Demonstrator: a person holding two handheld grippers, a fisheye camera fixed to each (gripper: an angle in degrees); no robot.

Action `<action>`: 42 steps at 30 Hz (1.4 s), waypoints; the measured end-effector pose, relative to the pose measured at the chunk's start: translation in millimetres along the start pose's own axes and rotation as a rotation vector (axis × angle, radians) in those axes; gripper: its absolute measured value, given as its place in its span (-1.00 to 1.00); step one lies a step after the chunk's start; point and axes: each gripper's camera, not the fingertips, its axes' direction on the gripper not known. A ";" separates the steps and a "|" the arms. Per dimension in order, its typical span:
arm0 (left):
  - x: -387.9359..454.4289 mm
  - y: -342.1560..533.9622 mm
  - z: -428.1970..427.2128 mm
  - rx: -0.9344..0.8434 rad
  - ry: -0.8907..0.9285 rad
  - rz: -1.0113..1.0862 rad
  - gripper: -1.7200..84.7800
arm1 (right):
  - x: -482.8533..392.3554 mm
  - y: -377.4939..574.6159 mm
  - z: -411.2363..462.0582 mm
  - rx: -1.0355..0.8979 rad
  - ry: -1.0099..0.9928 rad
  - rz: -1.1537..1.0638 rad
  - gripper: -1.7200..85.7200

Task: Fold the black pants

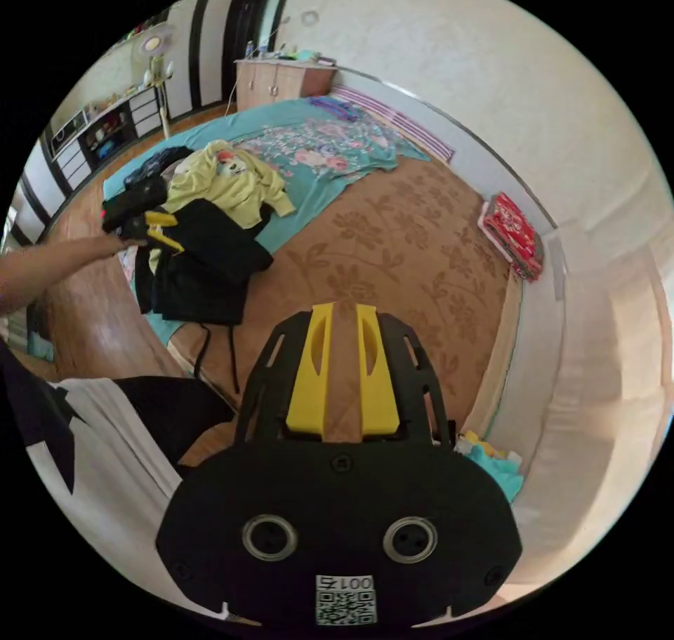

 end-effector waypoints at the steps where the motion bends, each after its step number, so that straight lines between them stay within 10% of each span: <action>1: -5.2 -8.7 23.8 -0.040 -0.027 0.116 -0.61 | -4.7 -7.1 0.0 -0.011 0.006 -0.014 -0.87; 9: -64.1 -24.7 96.0 -0.042 0.060 0.357 -0.74 | -12.1 -77.6 27.5 -0.229 0.023 -0.028 -0.94; 24: -102.8 68.3 123.3 0.033 0.272 0.040 -0.85 | -43.4 -181.3 166.6 -0.270 -0.308 -0.183 -0.91; 35: -68.6 89.4 264.0 0.005 -0.006 -0.111 -0.86 | -21.3 -267.8 343.0 -0.183 -0.719 -0.313 -0.73; 42: -147.5 125.0 287.4 0.037 0.264 -0.476 -0.72 | 23.8 -263.3 401.9 -0.264 -0.917 -0.308 -0.62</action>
